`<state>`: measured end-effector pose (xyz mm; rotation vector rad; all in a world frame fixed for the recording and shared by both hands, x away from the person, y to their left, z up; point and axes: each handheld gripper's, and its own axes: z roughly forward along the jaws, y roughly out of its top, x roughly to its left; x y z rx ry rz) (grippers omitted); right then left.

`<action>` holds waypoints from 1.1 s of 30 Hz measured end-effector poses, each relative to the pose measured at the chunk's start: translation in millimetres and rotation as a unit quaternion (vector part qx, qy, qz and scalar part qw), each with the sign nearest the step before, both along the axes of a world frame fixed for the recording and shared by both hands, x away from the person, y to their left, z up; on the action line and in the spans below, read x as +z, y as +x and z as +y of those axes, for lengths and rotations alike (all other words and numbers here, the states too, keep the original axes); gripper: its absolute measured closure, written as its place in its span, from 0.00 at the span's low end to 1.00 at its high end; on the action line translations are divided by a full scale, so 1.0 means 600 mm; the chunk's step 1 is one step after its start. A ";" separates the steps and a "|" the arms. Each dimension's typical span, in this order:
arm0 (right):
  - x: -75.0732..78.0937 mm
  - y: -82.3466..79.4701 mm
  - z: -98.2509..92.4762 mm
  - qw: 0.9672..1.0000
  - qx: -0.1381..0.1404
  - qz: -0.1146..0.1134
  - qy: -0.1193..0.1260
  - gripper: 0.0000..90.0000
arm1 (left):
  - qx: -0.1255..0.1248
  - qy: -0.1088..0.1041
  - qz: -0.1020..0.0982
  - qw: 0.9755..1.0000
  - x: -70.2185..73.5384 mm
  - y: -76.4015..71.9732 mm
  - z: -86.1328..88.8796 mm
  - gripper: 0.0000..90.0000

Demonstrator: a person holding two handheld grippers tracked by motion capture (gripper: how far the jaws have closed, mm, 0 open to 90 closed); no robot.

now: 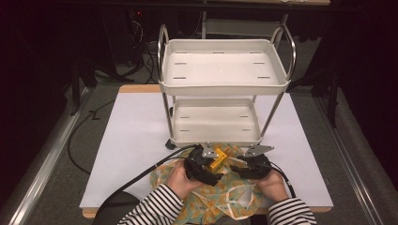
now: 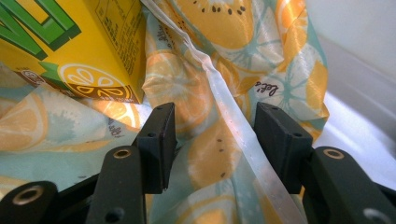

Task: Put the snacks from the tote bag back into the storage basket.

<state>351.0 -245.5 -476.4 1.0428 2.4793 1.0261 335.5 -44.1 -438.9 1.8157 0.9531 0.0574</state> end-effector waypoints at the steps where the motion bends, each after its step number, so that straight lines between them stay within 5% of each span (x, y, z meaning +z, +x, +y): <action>1: 0.000 0.000 0.000 1.000 0.000 0.000 -0.001 0.55 | 0.042 -0.007 0.006 0.999 -0.002 -0.001 -0.005 0.23; 2: 0.000 0.000 0.000 1.000 0.000 0.000 -0.001 0.55 | 0.024 -0.019 0.004 1.000 -0.004 0.001 -0.009 0.24; 3: 0.000 0.000 0.000 1.000 0.000 0.000 0.000 0.55 | 0.004 0.016 -0.005 1.000 -0.005 0.004 -0.001 0.25; 4: 0.000 0.000 0.000 1.000 0.000 0.000 0.001 0.55 | 0.027 -0.016 0.002 1.000 -0.007 0.004 -0.012 0.26; 8: 0.000 0.000 0.000 1.000 0.000 0.000 -0.001 0.55 | 0.030 -0.019 0.002 0.999 -0.012 0.007 -0.019 0.29; 21: 0.000 0.000 0.000 1.000 0.000 0.000 0.001 0.55 | 0.035 -0.013 0.004 0.999 -0.027 0.011 -0.027 0.35; 33: -0.001 -0.001 0.001 1.000 0.000 -0.003 0.000 0.55 | 0.034 0.005 -0.014 0.999 -0.031 0.010 -0.027 0.45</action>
